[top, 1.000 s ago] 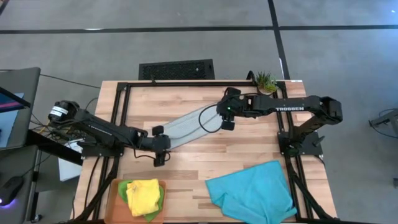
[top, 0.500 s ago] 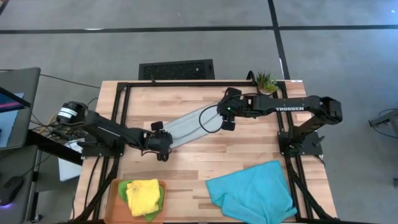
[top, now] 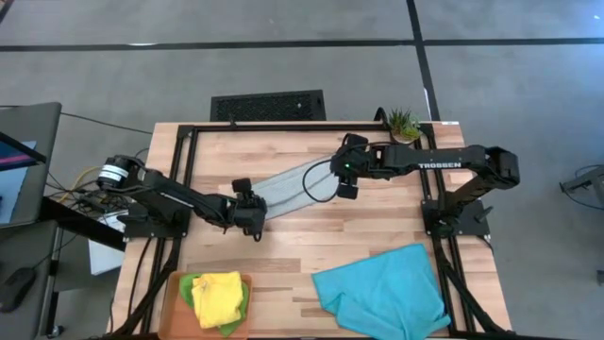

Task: Fold microfiber towels
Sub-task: Fold the gray towel

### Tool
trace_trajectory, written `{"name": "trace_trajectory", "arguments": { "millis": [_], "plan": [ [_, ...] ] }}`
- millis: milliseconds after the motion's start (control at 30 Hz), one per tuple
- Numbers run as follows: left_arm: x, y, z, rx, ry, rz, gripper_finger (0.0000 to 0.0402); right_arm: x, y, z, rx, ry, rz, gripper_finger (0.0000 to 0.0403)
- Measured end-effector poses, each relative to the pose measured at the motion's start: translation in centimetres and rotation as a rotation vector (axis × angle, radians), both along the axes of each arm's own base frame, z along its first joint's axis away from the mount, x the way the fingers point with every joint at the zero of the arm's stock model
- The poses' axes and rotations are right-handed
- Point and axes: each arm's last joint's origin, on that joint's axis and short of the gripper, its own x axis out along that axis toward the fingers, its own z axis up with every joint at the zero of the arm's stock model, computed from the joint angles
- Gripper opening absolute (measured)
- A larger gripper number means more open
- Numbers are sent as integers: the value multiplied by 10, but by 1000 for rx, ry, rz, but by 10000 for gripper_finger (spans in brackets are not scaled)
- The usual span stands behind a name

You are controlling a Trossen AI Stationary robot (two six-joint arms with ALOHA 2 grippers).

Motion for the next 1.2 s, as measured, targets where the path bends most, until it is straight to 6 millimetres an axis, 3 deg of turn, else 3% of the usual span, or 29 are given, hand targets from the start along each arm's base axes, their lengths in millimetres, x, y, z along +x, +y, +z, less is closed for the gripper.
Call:
{"name": "trace_trajectory", "arguments": {
  "millis": [167, 333, 467, 633, 833, 1200],
  "plan": [
    [1, 7, 0, 7, 31, -9, 158, 0, 0, 0, 0, 1, 0, 182],
    [0, 14, -2, -126, 62, -29, 158, 0, 0, 0, 1, 6, 0, 182],
    [0, 23, -2, -134, 46, 29, 153, -1, 0, 0, 1, 7, 0, 182],
    [0, 33, -2, -137, 33, 86, 107, -1, 0, 0, 2, 7, 0, 182],
    [0, 36, -2, -163, 37, 80, 14, -1, 0, 0, 2, 8, 0, 182],
    [19, 53, 34, -86, 41, 181, 2, -1, 0, 0, 2, 8, 0, 182]
  ]
}}
